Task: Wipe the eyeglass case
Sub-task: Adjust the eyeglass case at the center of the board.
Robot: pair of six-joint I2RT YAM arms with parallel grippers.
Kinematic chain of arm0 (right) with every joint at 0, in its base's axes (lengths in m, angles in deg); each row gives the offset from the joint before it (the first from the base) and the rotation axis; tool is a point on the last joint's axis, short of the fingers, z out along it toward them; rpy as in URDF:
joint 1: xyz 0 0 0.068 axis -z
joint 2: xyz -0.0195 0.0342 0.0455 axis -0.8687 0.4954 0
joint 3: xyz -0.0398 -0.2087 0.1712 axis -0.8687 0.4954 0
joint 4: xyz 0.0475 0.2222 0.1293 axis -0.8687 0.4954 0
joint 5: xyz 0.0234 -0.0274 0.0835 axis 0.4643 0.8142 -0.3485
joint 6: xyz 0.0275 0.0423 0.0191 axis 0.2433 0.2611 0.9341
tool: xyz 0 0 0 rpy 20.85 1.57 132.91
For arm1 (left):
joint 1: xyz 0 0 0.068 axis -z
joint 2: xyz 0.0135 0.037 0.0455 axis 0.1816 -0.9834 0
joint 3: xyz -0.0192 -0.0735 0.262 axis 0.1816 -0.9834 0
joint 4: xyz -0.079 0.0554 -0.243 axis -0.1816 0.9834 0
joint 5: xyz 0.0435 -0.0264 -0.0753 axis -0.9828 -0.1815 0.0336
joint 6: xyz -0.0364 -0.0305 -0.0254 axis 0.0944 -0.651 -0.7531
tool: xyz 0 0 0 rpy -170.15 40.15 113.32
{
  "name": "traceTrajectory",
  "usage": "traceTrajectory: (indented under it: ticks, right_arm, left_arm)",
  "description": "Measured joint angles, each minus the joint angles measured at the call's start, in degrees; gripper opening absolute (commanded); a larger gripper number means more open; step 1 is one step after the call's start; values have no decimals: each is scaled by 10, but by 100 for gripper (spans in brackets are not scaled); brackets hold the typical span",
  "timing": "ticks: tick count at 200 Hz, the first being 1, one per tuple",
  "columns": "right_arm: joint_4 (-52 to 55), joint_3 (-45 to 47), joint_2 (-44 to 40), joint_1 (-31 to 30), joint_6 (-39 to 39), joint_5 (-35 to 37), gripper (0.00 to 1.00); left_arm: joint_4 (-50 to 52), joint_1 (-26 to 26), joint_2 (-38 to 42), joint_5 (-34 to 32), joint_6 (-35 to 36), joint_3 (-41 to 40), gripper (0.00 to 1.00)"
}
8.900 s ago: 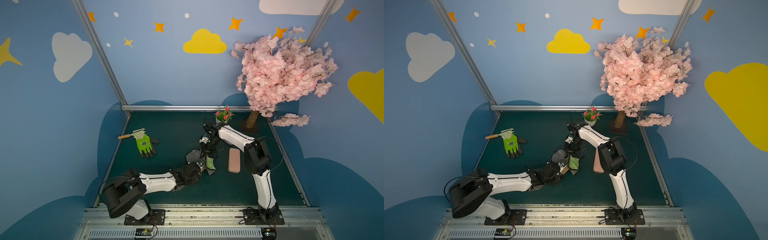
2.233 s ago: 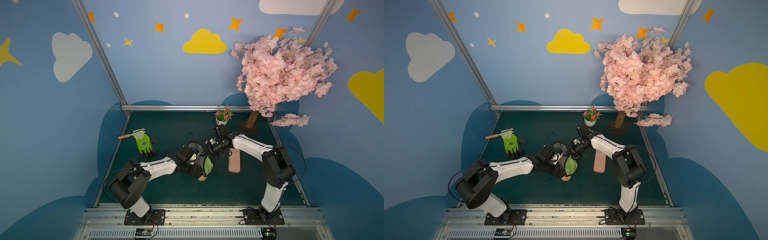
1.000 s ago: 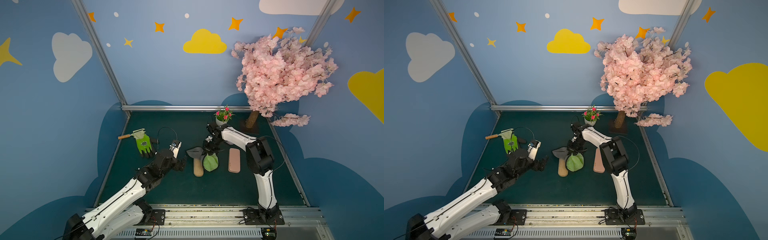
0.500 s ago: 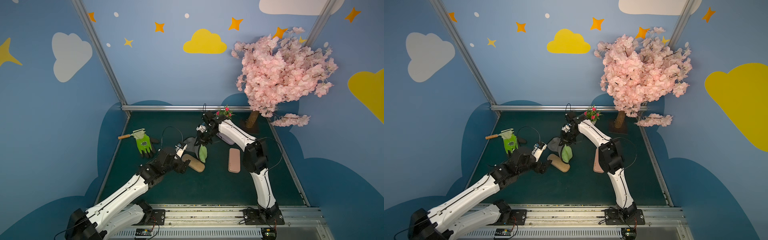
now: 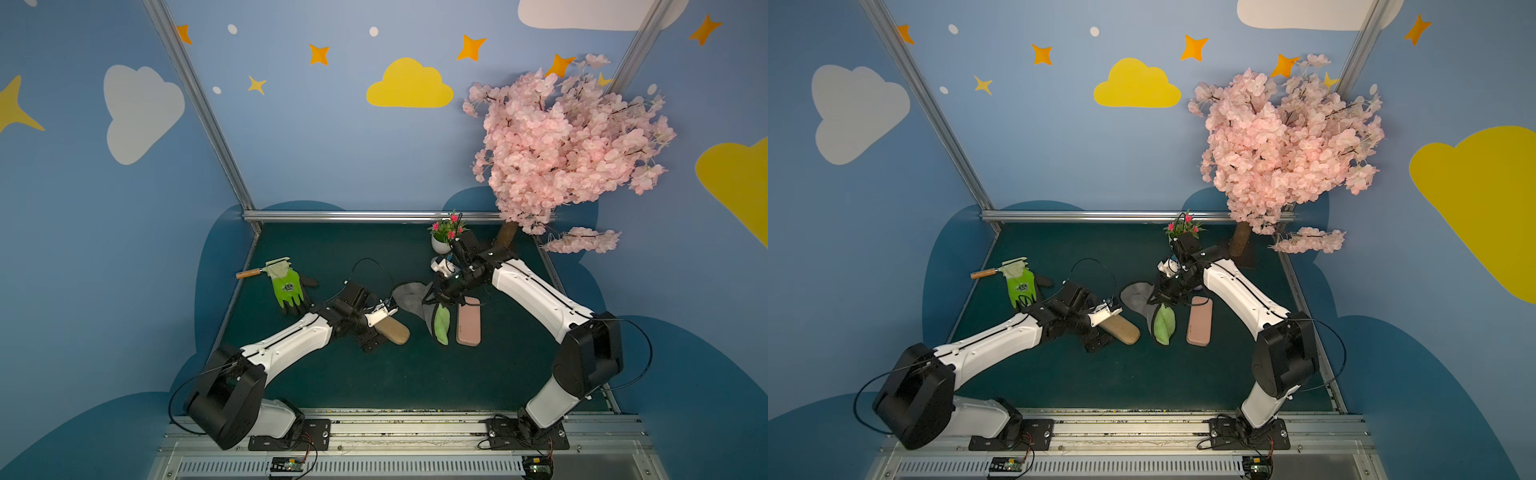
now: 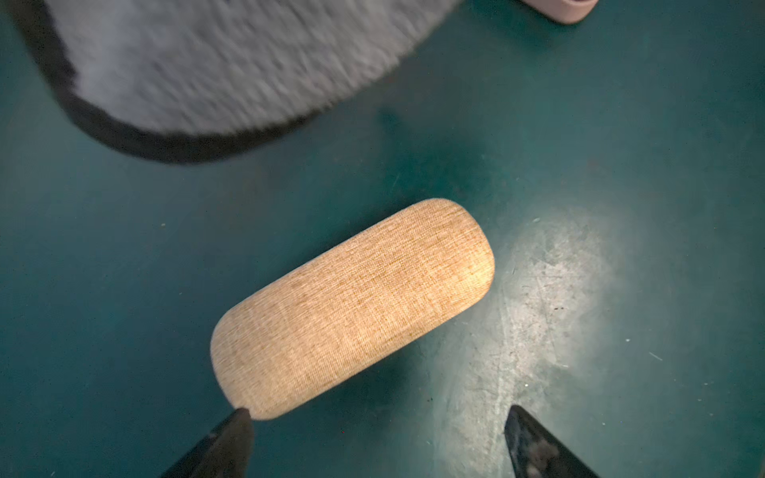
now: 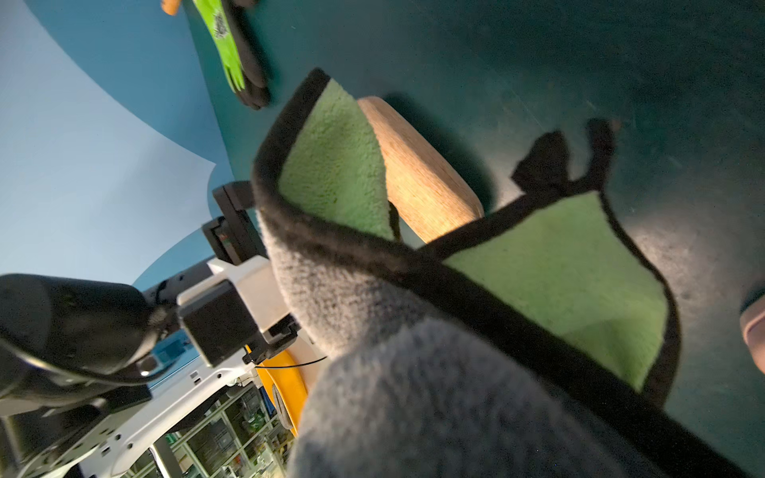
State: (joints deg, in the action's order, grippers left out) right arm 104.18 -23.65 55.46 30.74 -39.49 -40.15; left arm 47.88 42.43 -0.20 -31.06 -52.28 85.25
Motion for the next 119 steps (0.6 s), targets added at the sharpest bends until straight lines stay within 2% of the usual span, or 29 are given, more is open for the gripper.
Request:
traceTrajectory:
  ticks: [43, 64, 119]
  right_arm:
    - [-17, 20, 0, 1, 4, -9, 0]
    - [-27, 24, 0, 1, 4, -12, 0]
    - [-52, 63, -4, 7, 11, -30, 0]
  left_arm:
    - [9, -20, -59, 40, 82, 69, 99]
    - [41, -25, -121, 45, 120, 123, 99]
    - [171, -56, -240, 111, 147, 235, 98]
